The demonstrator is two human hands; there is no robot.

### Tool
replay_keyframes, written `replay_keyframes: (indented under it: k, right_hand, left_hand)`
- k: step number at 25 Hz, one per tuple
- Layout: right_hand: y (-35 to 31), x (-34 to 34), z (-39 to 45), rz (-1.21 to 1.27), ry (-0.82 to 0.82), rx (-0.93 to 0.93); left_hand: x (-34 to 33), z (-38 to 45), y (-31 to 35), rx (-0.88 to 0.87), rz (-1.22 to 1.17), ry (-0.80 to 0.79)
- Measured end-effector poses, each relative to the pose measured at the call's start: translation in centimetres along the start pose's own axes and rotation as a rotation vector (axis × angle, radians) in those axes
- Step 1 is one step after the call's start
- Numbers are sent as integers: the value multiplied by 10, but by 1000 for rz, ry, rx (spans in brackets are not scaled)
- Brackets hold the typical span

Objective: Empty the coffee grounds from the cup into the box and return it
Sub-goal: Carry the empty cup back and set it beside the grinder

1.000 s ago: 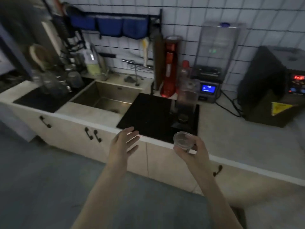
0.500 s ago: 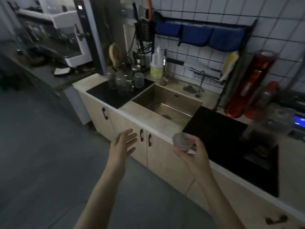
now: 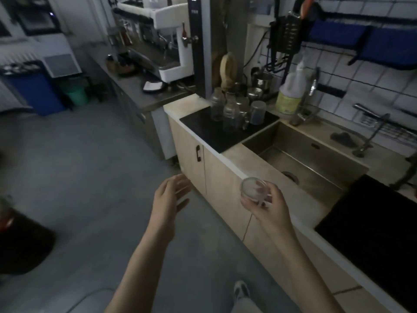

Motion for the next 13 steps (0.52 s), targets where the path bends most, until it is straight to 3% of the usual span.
replay_keyframes:
  k: [13]
  right_hand:
    - [-35, -110, 194, 2, -380, 165]
  left_hand:
    - [66, 93, 64, -117, -58, 509]
Point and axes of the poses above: each hand's wrist, its own z-axis towards the middle knuckle, its own x-axis out of the back of the hand, y = z × x, the point moved 2 cm from there along z, towards the middle knuckle, and after that the axes turned 1 degree about -z, right-handed, at the moved point
